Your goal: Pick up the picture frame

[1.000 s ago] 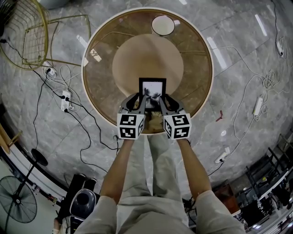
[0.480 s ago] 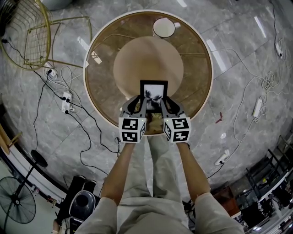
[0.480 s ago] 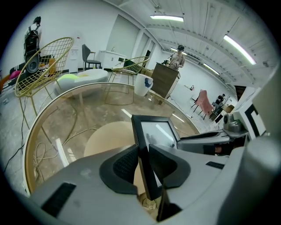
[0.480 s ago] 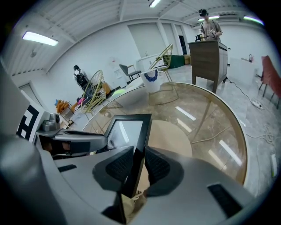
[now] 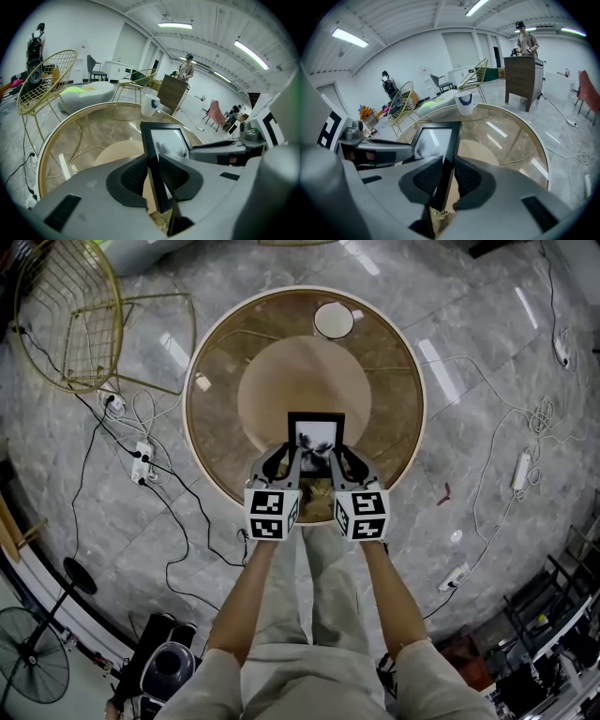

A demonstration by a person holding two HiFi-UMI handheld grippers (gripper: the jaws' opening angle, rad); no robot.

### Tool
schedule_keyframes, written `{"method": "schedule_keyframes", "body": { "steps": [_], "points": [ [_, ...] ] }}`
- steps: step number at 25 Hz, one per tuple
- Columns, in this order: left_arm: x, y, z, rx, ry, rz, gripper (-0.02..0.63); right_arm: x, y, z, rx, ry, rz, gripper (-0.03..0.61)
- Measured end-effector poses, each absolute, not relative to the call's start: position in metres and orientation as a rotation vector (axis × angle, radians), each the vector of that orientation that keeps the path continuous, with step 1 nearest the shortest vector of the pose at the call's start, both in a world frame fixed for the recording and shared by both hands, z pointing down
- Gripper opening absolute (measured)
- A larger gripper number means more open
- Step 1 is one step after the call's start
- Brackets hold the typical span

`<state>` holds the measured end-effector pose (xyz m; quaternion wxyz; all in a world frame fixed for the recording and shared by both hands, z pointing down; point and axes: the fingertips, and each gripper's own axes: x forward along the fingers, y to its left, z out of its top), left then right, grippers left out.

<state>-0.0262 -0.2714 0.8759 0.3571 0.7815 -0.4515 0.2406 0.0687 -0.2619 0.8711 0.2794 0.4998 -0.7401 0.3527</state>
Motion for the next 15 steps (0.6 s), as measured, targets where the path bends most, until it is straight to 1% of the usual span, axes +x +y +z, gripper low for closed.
{"method": "schedule_keyframes", "body": {
  "steps": [15],
  "points": [
    [-0.031, -0.31, 0.787, 2.114, -1.24, 0.508, 0.08, 0.064, -0.302, 0.778, 1.416, -2.072, 0.773, 0.08]
  ]
}}
